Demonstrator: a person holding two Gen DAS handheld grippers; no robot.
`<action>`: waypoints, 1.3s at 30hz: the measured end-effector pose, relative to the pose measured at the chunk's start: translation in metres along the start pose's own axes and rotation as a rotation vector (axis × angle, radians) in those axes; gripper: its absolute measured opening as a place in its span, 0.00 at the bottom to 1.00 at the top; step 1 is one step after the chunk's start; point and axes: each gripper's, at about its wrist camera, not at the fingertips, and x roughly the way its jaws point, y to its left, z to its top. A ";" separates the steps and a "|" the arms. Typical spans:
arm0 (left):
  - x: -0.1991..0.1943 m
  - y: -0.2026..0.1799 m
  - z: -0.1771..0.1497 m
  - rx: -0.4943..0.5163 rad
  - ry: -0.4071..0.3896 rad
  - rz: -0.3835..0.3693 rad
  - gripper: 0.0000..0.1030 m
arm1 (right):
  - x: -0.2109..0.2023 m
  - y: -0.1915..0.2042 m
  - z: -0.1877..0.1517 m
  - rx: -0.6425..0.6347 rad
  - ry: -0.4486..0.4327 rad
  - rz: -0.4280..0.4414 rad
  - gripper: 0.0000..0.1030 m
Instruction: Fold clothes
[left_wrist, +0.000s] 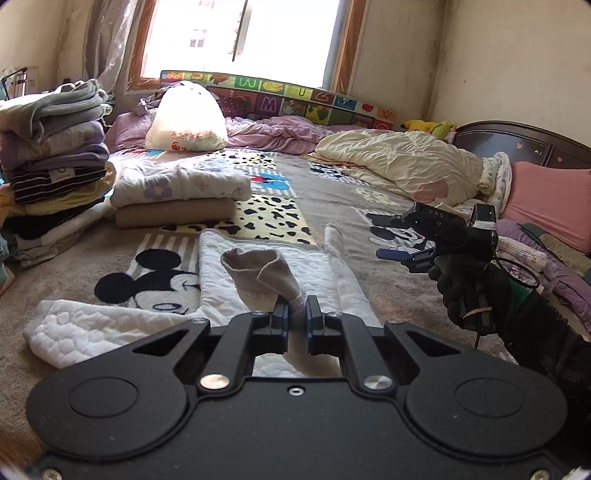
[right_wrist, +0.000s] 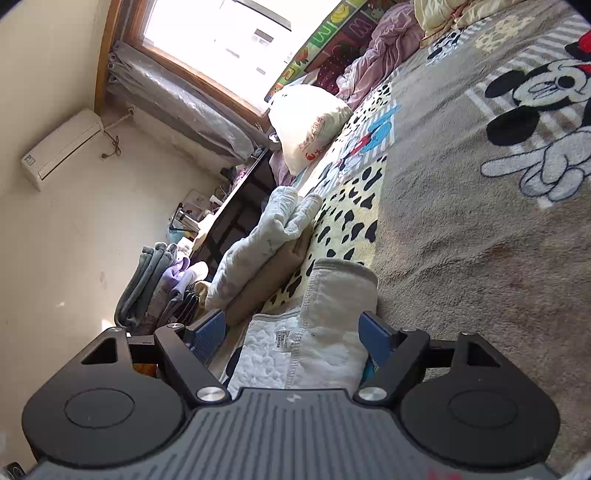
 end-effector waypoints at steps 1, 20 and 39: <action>0.004 -0.016 0.008 0.027 -0.019 -0.042 0.06 | -0.023 -0.001 0.002 0.008 -0.044 0.008 0.78; 0.079 -0.127 -0.053 0.090 0.220 -0.319 0.34 | -0.299 -0.015 -0.105 -0.015 -0.653 -0.123 0.85; 0.069 0.043 -0.055 -0.201 0.229 0.023 0.39 | -0.046 -0.005 -0.084 0.194 -0.121 -0.129 0.71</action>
